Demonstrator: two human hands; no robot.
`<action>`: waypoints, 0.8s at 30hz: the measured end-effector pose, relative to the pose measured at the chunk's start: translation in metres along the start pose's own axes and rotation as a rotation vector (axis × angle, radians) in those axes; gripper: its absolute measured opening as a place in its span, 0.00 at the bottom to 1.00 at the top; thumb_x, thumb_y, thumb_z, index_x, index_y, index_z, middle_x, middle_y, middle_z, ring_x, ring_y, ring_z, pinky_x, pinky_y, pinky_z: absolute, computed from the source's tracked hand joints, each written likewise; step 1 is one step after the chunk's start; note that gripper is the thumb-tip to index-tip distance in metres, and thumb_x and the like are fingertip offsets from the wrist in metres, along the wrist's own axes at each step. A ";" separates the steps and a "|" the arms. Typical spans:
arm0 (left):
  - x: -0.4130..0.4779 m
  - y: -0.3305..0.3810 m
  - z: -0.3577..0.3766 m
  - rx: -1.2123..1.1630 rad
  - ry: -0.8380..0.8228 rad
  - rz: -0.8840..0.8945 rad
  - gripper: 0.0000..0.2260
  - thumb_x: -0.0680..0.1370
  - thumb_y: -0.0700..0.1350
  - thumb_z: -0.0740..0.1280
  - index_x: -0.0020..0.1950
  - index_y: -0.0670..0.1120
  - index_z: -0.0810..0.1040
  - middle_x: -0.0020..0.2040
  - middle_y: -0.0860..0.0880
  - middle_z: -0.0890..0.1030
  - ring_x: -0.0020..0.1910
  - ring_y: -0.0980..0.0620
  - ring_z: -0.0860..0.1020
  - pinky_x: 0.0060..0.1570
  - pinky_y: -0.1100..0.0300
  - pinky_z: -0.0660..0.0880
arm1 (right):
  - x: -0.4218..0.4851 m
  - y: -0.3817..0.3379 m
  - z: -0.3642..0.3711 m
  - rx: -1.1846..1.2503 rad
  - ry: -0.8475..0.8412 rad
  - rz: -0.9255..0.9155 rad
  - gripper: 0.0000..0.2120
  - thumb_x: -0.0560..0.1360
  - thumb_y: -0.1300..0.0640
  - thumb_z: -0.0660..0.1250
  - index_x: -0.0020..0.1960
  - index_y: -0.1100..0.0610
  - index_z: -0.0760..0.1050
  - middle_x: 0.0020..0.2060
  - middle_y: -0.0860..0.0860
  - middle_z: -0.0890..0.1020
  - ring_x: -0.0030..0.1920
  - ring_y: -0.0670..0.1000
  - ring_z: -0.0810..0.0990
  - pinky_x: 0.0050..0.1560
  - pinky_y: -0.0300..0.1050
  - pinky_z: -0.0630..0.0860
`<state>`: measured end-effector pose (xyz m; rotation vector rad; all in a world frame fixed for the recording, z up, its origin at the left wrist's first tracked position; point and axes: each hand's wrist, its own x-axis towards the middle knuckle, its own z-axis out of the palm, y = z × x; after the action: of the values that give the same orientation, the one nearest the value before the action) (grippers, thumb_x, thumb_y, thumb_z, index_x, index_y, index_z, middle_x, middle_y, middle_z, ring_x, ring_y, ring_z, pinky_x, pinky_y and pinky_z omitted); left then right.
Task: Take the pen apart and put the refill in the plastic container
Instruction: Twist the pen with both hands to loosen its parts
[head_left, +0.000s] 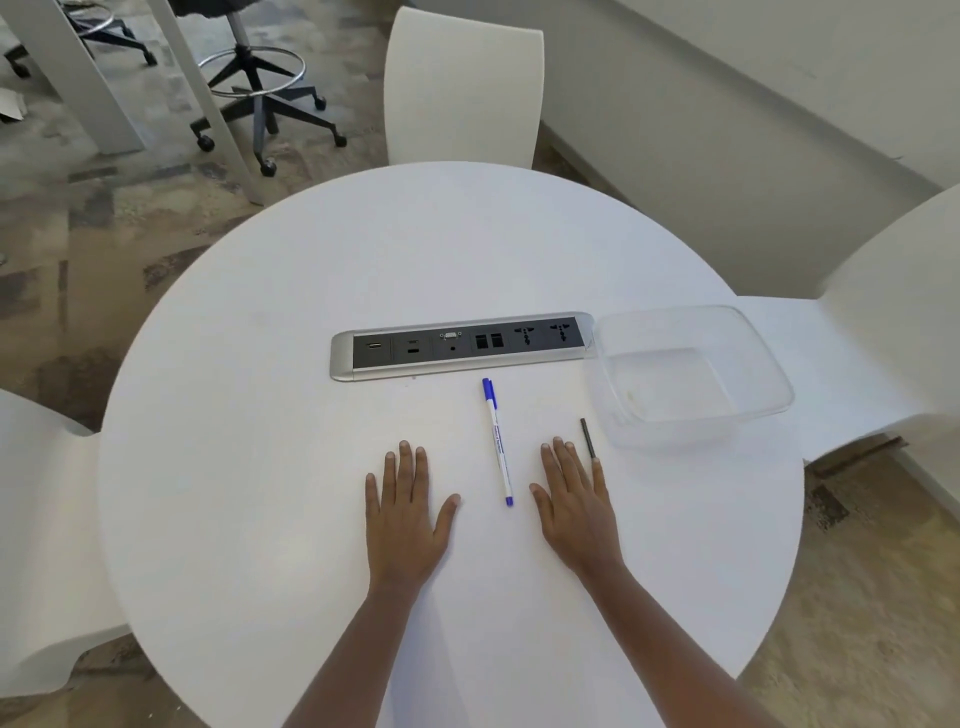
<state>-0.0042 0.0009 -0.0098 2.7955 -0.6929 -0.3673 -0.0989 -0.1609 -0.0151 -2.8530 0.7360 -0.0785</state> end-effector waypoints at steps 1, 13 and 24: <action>0.000 0.000 0.000 0.001 -0.001 0.003 0.38 0.78 0.61 0.36 0.67 0.37 0.71 0.68 0.38 0.72 0.65 0.38 0.72 0.62 0.39 0.68 | -0.001 -0.001 -0.001 0.003 -0.017 0.008 0.31 0.79 0.48 0.36 0.62 0.61 0.72 0.61 0.57 0.78 0.61 0.56 0.77 0.57 0.62 0.74; 0.001 -0.006 -0.006 0.060 -0.077 0.074 0.38 0.80 0.58 0.34 0.63 0.37 0.76 0.63 0.35 0.76 0.61 0.36 0.76 0.56 0.40 0.73 | -0.009 -0.025 0.000 0.113 0.097 -0.064 0.13 0.67 0.49 0.71 0.38 0.59 0.74 0.38 0.54 0.79 0.38 0.57 0.79 0.48 0.50 0.78; 0.010 -0.006 -0.016 0.085 0.242 0.357 0.23 0.63 0.41 0.79 0.56 0.39 0.81 0.57 0.38 0.81 0.55 0.38 0.79 0.47 0.43 0.78 | -0.003 -0.037 -0.009 0.429 -0.007 0.255 0.07 0.76 0.58 0.61 0.45 0.60 0.75 0.44 0.55 0.80 0.47 0.56 0.75 0.49 0.50 0.71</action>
<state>0.0113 0.0035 0.0015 2.6527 -1.1395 0.0681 -0.0846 -0.1297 0.0013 -2.3374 0.9455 -0.1665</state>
